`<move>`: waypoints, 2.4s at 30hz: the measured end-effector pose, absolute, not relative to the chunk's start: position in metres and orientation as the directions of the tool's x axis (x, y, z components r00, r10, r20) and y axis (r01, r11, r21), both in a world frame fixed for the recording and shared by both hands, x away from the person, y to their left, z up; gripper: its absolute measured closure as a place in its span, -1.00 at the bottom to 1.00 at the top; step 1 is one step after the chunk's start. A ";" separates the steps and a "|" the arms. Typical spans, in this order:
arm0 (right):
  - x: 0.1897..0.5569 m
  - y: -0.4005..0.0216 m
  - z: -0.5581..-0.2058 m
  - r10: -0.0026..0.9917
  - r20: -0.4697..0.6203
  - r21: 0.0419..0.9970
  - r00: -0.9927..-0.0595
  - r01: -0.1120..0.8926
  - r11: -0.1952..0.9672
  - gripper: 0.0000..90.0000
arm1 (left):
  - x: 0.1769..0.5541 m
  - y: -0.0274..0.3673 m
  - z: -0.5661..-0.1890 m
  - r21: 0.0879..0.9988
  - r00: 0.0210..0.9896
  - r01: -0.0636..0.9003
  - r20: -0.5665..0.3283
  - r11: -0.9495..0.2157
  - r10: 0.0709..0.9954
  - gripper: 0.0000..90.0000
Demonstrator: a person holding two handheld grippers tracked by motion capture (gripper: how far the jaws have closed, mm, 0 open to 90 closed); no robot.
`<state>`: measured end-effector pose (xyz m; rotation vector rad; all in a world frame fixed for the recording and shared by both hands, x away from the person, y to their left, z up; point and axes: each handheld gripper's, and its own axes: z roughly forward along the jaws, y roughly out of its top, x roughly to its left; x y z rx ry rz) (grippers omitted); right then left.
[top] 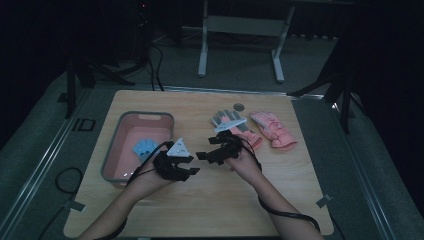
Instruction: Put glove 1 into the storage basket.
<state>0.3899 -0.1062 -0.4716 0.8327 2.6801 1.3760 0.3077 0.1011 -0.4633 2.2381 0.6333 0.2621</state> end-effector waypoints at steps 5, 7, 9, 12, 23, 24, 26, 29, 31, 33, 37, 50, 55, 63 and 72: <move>0.386 -0.123 -0.476 0.464 0.195 0.772 -0.864 0.427 0.471 -0.69 | 0.304 0.085 -0.472 0.750 0.861 0.343 -0.010 -0.566 0.508 0.16; 0.386 -0.130 -0.478 0.474 0.198 0.773 -0.858 0.434 0.463 -0.69 | 0.303 0.080 -0.476 0.754 0.863 0.338 -0.010 -0.563 0.506 0.16; 0.385 -0.136 -0.480 0.477 0.201 0.771 -0.855 0.439 0.461 -0.70 | 0.302 0.076 -0.481 0.754 0.865 0.341 -0.019 -0.561 0.501 0.16; 0.383 -0.146 -0.483 0.477 0.205 0.771 -0.855 0.441 0.460 -0.71 | 0.300 0.070 -0.488 0.752 0.871 0.342 -0.027 -0.564 0.491 0.08; 0.378 -0.183 -0.485 0.508 0.224 0.758 -0.832 0.476 0.445 -0.74 | 0.300 0.056 -0.510 0.759 0.868 0.374 -0.084 -0.532 0.490 -0.86; 0.378 -0.187 -0.485 0.512 0.220 0.765 -0.830 0.473 0.437 -0.69 | 0.299 0.054 -0.513 0.761 0.868 0.374 -0.086 -0.530 0.489 -0.92; 0.379 -0.195 -0.484 0.522 0.210 0.774 -0.827 0.467 0.429 -0.61 | 0.297 0.051 -0.517 0.766 0.869 0.362 -0.071 -0.532 0.490 -0.94; 0.385 -0.207 -0.480 0.556 0.127 0.781 -0.822 0.429 0.455 -0.22 | 0.294 0.049 -0.523 0.771 0.864 0.363 -0.070 -0.523 0.498 -0.94; 0.393 -0.214 -0.478 0.569 0.124 0.780 -0.813 0.434 0.451 0.16 | 0.291 0.048 -0.527 0.780 0.863 0.354 -0.061 -0.515 0.501 -0.94; 0.402 -0.219 -0.475 0.604 0.094 0.786 -0.792 0.431 0.442 0.28 | 0.288 0.047 -0.530 0.784 0.866 0.334 -0.036 -0.523 0.498 -0.94; 0.423 -0.227 -0.472 0.635 0.093 0.799 -0.767 0.438 0.412 0.45 | 0.285 0.045 -0.538 0.786 0.866 0.336 -0.041 -0.519 0.499 -0.94; 0.487 -0.222 -0.486 0.695 0.057 0.758 -0.716 0.485 0.437 0.41 | 0.275 0.049 -0.546 0.797 0.865 0.315 -0.018 -0.516 0.501 -0.94; 0.507 -0.212 -0.499 0.695 0.032 0.709 -0.718 0.507 0.491 0.38 | 0.275 0.050 -0.544 0.805 0.862 0.316 -0.023 -0.502 0.506 -0.94; 0.518 -0.202 -0.528 0.710 -0.003 0.643 -0.705 0.542 0.541 0.57 | 0.276 0.053 -0.548 0.799 0.863 0.321 -0.026 -0.509 0.504 -0.94; 0.511 -0.205 -0.519 0.798 0.141 0.642 -0.585 0.668 0.376 0.96 | 0.276 0.053 -0.549 0.803 0.861 0.314 -0.016 -0.506 0.509 -0.94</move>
